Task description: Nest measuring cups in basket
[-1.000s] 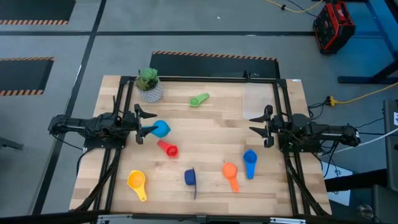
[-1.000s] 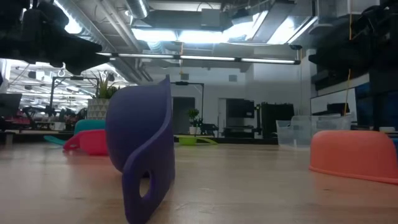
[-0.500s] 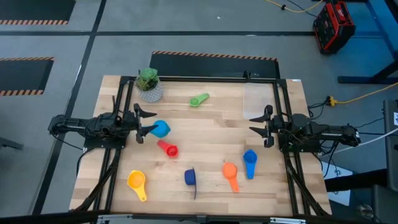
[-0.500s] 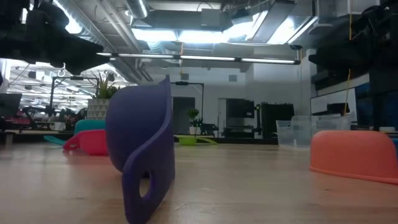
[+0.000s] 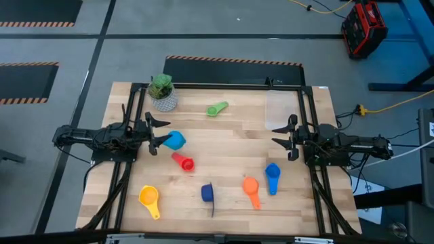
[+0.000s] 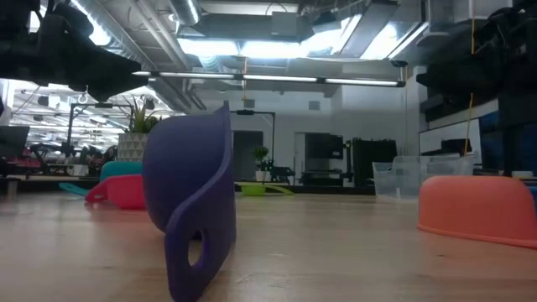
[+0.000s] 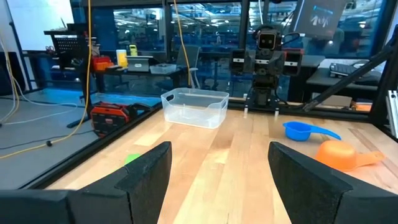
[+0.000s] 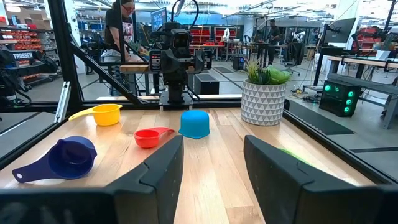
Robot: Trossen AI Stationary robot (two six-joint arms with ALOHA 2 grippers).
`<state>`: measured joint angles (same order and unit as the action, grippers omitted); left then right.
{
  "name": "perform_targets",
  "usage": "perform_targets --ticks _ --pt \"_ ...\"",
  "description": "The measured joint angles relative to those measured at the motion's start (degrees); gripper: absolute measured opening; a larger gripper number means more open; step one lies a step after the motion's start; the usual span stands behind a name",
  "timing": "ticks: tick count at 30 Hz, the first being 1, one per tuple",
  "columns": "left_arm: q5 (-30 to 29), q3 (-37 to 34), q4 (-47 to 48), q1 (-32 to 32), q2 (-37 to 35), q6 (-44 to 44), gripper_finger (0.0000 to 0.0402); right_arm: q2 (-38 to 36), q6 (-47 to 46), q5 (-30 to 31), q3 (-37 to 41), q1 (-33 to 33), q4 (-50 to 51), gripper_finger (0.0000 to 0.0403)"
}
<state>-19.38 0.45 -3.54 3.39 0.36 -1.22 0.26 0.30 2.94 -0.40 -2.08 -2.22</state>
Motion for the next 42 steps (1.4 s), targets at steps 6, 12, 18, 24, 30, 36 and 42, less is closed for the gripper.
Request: perform_targets --ticks 6,12,18,24,30,36,42 --pt "-0.72 0.00 -3.79 0.00 0.03 0.01 0.0261 -0.01 0.00 0.00 0.00 0.01 0.00 0.0174" --pt "-1.27 0.61 -15.68 0.00 0.02 -1.57 0.0261 -0.01 -0.02 0.00 0.00 0.01 0.00 0.0174" --pt "-5.15 5.21 -15.03 -0.02 1.92 -1.61 0.0261 -0.01 0.00 0.00 0.00 0.00 0.00 0.0174" --pt "-8.28 12.86 -7.22 -0.02 8.58 -1.91 0.0261 -0.01 0.00 0.00 0.00 0.01 0.00 0.0174" --pt "-10.10 21.46 7.52 -0.02 17.50 -7.60 0.0261 -0.01 -0.02 0.00 0.00 -0.01 0.02 0.0174" --pt "-11.01 30.95 25.05 -0.01 25.74 -13.84 0.0261 -0.05 -0.02 0.00 -0.02 -0.01 0.02 0.0174" --pt "-11.12 37.71 36.00 -0.02 32.40 -15.31 0.0261 -0.05 -0.02 0.00 -0.01 0.00 0.09 0.0174"
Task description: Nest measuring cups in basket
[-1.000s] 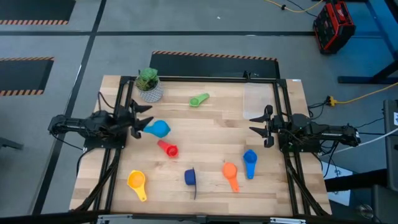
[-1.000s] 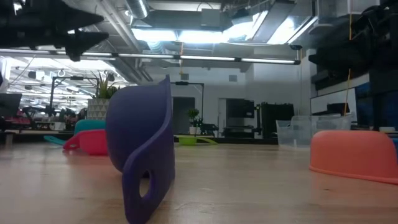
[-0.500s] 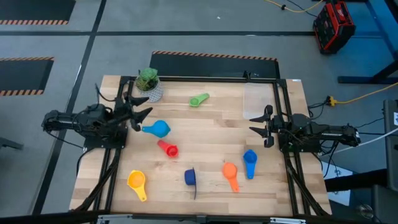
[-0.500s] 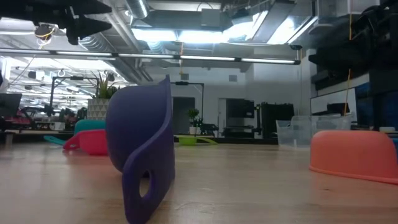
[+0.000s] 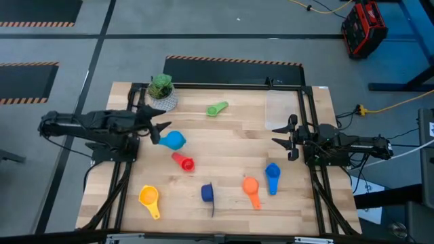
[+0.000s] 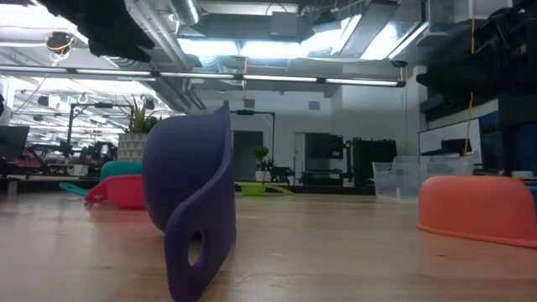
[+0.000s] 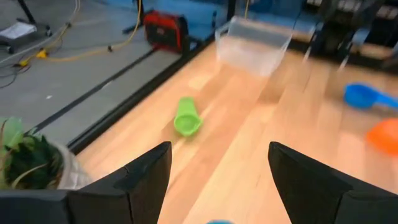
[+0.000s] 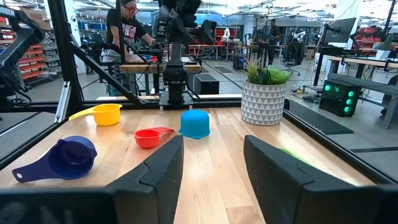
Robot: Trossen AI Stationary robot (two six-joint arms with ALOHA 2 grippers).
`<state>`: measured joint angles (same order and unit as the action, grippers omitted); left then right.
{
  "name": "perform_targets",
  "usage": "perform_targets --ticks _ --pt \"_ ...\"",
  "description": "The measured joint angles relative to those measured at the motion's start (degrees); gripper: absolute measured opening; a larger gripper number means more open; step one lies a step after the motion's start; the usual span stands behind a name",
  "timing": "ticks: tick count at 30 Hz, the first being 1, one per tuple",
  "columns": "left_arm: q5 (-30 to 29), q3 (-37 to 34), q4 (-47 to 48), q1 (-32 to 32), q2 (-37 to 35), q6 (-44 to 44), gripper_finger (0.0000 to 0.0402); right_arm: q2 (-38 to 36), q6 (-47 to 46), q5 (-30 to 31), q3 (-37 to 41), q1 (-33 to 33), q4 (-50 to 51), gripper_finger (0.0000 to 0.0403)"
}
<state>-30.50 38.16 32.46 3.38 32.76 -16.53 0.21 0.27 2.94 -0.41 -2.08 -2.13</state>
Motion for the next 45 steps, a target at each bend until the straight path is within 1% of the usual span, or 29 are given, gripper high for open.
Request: perform_targets --ticks 3,5,10,14,18,23,27,34,40,45 --pt "0.12 2.33 4.58 -0.07 2.62 -0.81 0.0261 0.00 0.00 0.00 -0.01 0.00 0.02 0.0174" --pt "1.25 3.48 7.16 -0.63 4.39 -1.39 0.0261 0.00 0.00 0.00 0.00 0.01 0.02 0.0174" --pt "8.14 4.19 12.50 -3.80 8.21 -2.91 0.0261 0.00 0.00 0.00 -0.01 0.01 0.04 0.0174" --pt "13.37 4.19 18.57 -6.87 11.08 -2.99 0.0261 0.00 0.00 -0.02 -0.01 0.00 0.04 0.0174" --pt "16.86 4.19 23.42 -9.45 14.05 -2.91 0.0261 0.02 0.00 -0.02 -0.01 0.00 0.04 0.0174" --pt "19.72 4.19 26.03 -11.14 17.45 -0.97 0.0261 0.02 0.00 -0.02 -0.01 0.00 0.04 0.0174" --pt "19.84 4.21 26.86 -11.26 20.54 1.68 0.0261 0.02 0.00 -0.02 -0.01 0.01 0.04 0.0174" --pt "18.63 4.21 31.34 -11.26 26.67 7.23 0.0261 0.02 -0.02 -0.02 -0.01 0.01 0.06 0.0174" --pt "18.63 4.21 31.27 -11.49 32.02 7.51 0.0261 0.07 0.00 -0.02 -0.01 0.01 0.07 0.0174" --pt "19.90 4.21 31.20 -12.80 36.46 7.97 0.0261 0.07 0.00 -0.02 -0.01 0.00 0.07 0.0174"
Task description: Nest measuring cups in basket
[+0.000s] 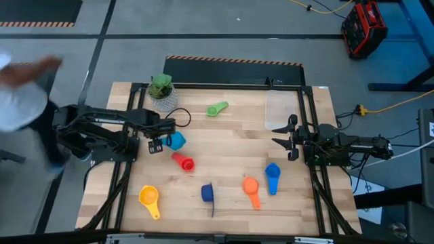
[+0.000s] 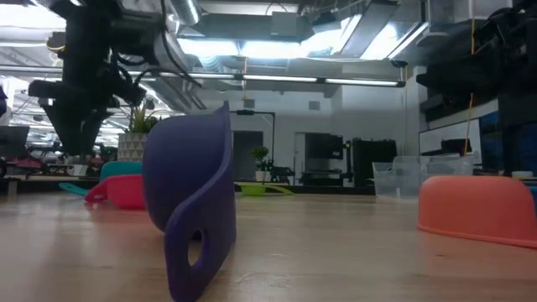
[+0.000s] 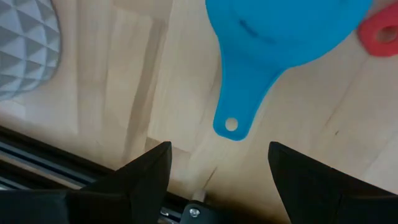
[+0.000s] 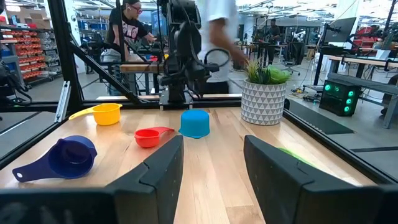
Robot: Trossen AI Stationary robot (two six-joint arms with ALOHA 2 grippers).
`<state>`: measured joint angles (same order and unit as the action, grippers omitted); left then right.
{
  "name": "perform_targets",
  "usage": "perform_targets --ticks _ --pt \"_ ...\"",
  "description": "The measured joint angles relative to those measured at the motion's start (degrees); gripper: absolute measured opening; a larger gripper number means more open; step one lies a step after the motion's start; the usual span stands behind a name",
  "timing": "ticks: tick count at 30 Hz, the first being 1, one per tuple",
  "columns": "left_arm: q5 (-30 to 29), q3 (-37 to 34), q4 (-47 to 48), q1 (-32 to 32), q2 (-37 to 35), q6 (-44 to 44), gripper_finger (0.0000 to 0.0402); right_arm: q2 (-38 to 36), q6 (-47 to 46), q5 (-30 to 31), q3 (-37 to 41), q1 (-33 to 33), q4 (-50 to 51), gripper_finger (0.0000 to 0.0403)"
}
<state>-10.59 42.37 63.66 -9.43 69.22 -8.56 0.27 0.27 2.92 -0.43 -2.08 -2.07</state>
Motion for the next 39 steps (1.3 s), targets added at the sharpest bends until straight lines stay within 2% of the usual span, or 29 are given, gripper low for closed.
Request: perform_targets --ticks 8,18,23,28,39 --pt "2.82 0.00 -0.33 -3.29 5.60 1.56 0.0261 -0.02 0.01 0.00 0.00 0.02 -0.01 0.0174" --pt "2.87 0.00 -0.50 -6.19 10.32 1.60 0.0261 -0.02 0.00 0.00 0.00 0.02 0.00 0.0174" --pt "4.81 0.00 -3.19 -7.24 11.14 1.84 0.0261 -0.02 0.08 -0.02 0.00 0.00 0.00 0.0174" --pt "4.55 0.00 -7.38 -7.93 11.18 7.53 0.0261 -0.02 0.13 -0.02 0.00 0.02 0.00 0.0174" --pt "7.60 -0.46 -7.75 -8.68 11.20 10.29 0.0261 -0.02 0.17 -0.02 0.00 0.00 0.00 0.0174"
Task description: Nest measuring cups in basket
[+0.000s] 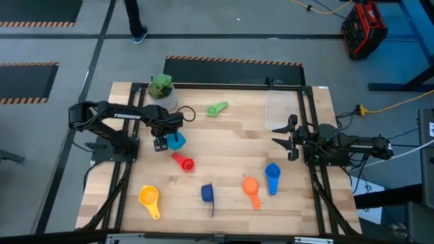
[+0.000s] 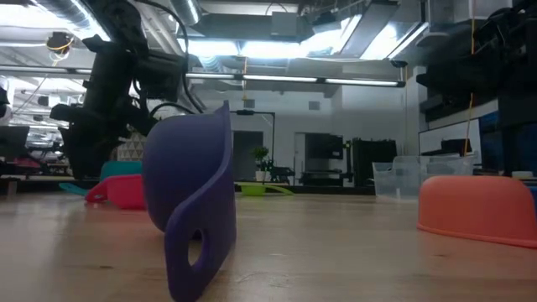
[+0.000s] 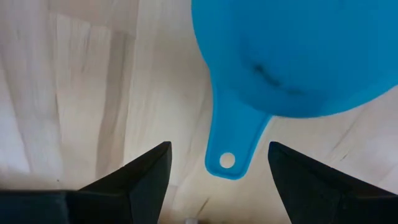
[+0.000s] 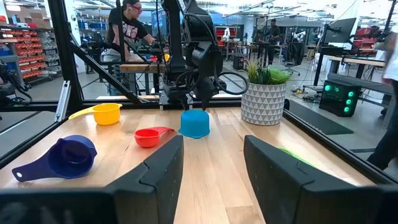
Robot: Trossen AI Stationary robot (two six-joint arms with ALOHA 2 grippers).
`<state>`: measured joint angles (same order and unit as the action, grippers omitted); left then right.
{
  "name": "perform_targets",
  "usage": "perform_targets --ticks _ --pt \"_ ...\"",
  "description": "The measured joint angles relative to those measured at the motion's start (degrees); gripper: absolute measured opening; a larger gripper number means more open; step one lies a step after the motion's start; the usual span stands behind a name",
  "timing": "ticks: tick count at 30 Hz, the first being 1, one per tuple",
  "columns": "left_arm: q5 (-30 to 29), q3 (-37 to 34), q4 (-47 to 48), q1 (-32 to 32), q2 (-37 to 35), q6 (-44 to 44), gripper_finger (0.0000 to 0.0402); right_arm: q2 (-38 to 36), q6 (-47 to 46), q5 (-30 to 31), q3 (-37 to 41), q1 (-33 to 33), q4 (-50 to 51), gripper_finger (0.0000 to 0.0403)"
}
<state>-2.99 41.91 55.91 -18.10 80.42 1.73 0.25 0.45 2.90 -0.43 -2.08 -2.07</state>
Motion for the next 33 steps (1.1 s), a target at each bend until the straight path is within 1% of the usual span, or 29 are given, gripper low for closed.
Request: perform_targets --ticks 6,10,22,28,33 --pt "0.14 0.00 0.12 0.00 0.07 0.05 0.0261 -0.04 0.01 0.00 0.00 0.01 0.01 0.0174" --pt "0.86 0.00 0.12 0.00 1.81 0.38 0.0261 -0.04 0.00 0.00 0.02 0.01 0.02 0.0174" --pt "0.96 0.32 0.82 0.00 12.61 0.55 0.0261 -0.04 0.00 0.00 0.00 0.01 0.02 0.0174" --pt "0.90 0.24 0.69 0.00 12.69 0.51 0.0258 -0.04 0.00 0.00 0.00 0.02 0.00 0.0174" --pt "0.93 0.11 0.36 0.02 11.47 0.44 0.0235 -0.02 0.00 0.00 0.00 0.02 0.00 0.0174"
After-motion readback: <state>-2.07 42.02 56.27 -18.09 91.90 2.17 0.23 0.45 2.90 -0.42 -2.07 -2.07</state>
